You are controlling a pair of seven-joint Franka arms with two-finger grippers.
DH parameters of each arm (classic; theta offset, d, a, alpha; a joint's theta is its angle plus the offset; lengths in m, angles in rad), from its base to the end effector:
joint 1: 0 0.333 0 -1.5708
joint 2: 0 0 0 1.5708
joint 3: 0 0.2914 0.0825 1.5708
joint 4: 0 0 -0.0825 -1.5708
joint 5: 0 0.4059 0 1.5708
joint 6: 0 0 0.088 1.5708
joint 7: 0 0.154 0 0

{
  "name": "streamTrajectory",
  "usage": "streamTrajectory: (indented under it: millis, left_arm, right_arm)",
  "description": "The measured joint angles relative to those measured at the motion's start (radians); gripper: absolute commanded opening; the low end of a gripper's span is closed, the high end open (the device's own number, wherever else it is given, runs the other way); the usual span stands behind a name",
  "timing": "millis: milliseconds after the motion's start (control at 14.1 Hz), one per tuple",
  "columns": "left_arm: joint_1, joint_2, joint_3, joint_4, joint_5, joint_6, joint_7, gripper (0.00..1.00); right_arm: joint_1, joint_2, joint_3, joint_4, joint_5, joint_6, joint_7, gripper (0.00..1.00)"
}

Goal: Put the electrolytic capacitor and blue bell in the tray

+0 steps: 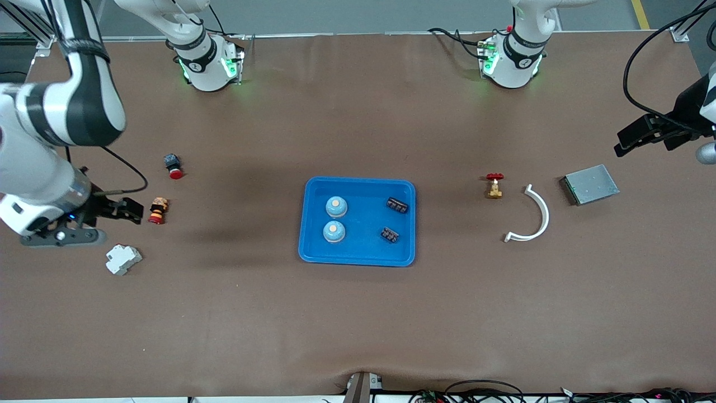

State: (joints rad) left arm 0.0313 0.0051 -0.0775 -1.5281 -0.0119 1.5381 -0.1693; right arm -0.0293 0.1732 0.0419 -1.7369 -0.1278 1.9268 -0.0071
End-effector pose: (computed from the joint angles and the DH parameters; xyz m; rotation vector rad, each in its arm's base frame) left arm 0.5746 -0.0283 0.5681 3.1230 0.1918 0.0056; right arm 0.6327 -0.0074 0.3969 3.0271 0.0948 0.0262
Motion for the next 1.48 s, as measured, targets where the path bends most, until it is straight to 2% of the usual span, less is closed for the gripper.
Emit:
streamTrajectory:
  millis: [424,636,919,1273,1485]
  left_arm:
    - [-0.001,-0.036,-0.017,-0.021,0.062,-0.019,0.009,1.00]
    - [0.000,-0.039,-0.019,-0.021,0.063,-0.030,0.009,1.00]
    - [0.001,-0.039,-0.019,-0.024,0.063,-0.047,0.009,1.00]
    - [0.001,-0.040,-0.020,-0.029,0.063,-0.047,0.009,1.00]
    - [0.001,-0.041,-0.020,-0.029,0.063,-0.047,0.009,1.00]
  right_arm:
    - [-0.001,-0.140,-0.039,-0.025,0.064,-0.099,0.012,1.00]
    - [-0.001,-0.166,-0.051,-0.029,0.120,-0.098,0.025,1.00]
    - [-0.002,-0.196,-0.062,-0.022,0.140,-0.138,0.030,1.00]
    - [-0.002,-0.201,-0.062,0.104,0.138,-0.238,0.030,1.00]
    - [-0.002,-0.201,-0.062,0.140,0.138,-0.270,0.029,1.00]
